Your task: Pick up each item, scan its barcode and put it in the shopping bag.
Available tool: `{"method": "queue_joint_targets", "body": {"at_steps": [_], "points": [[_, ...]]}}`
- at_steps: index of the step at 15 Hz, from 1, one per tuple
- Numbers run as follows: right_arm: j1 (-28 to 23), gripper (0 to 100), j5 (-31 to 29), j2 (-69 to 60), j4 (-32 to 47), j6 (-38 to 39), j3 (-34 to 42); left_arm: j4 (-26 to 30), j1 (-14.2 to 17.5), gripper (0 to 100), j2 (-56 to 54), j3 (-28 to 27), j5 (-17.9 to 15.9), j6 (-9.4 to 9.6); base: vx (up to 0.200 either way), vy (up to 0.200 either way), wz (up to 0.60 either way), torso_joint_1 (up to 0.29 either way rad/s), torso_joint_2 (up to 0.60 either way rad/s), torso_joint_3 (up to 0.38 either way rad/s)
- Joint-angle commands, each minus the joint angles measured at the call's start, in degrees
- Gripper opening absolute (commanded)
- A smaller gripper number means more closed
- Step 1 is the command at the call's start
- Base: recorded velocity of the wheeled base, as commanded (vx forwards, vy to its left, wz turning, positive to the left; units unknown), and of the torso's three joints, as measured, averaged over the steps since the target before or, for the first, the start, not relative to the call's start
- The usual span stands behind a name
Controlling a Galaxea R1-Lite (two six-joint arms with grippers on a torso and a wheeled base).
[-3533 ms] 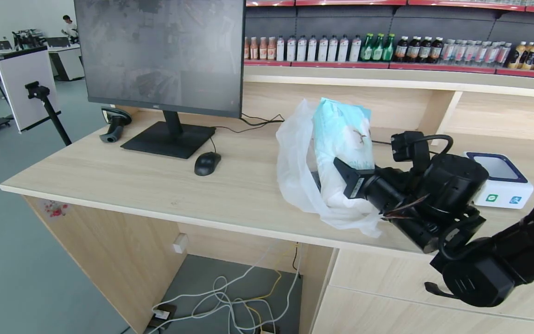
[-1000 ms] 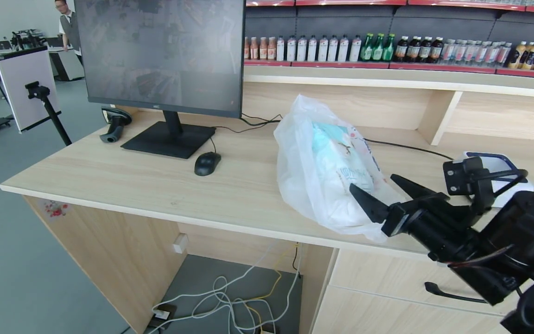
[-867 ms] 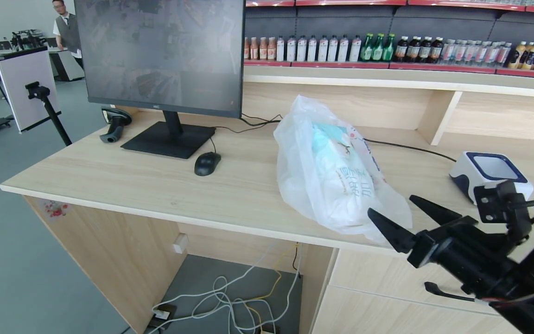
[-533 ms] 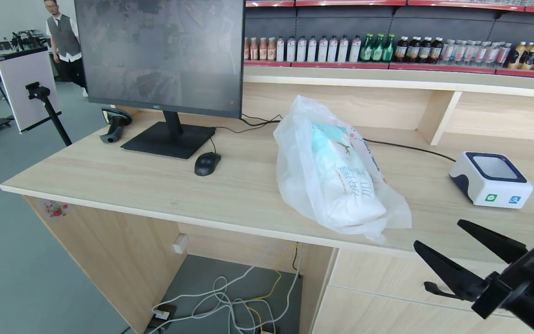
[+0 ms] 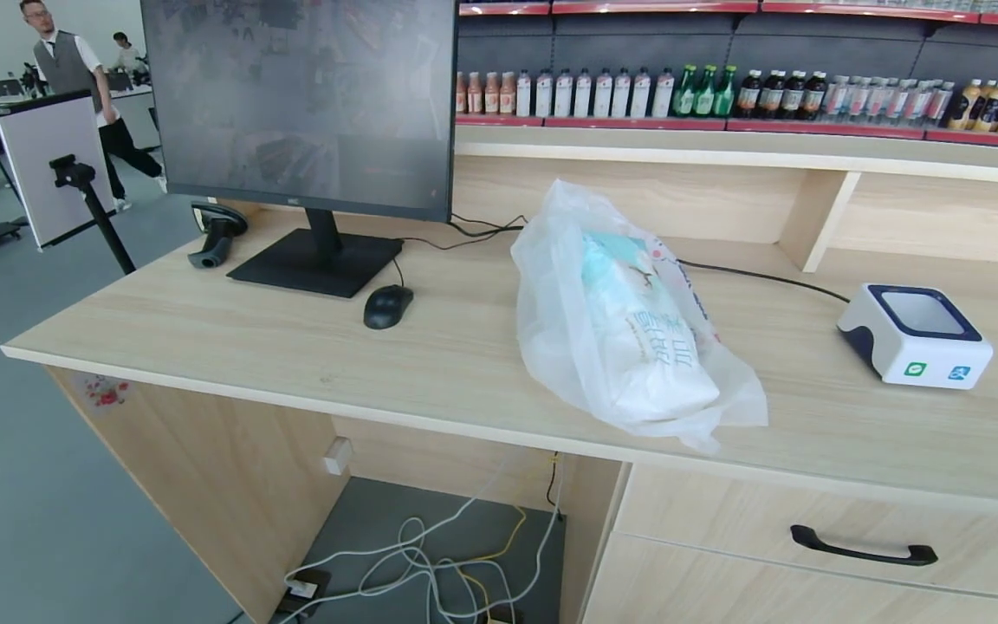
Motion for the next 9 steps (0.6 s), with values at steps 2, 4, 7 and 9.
{"method": "queue_joint_targets", "body": {"at_steps": [2,4,7,9], "points": [[-11.2,100,0.0,-13.4,5.7,1.0,-0.8,0.0,0.0,100,0.0,0.0,0.0,-0.03,0.0,0.0,0.0,0.0,0.0,0.0],[-17.1,100,0.1,-12.5,5.6,3.0,-0.1,0.0,0.0,100,0.0,0.0,0.0,-0.3,0.0,0.0,0.0,0.0,0.0,0.0],[-30.8,100,0.3,-18.1,5.0,3.0,0.4,0.0,0.0,100,0.0,0.0,0.0,-0.3,0.0,0.0,0.0,0.0,0.0,0.0],[-34.6,100,0.1,-20.1,4.9,3.8,0.5,0.0,0.0,100,0.0,0.0,0.0,-0.3,0.0,0.0,0.0,0.0,0.0,0.0]]}}
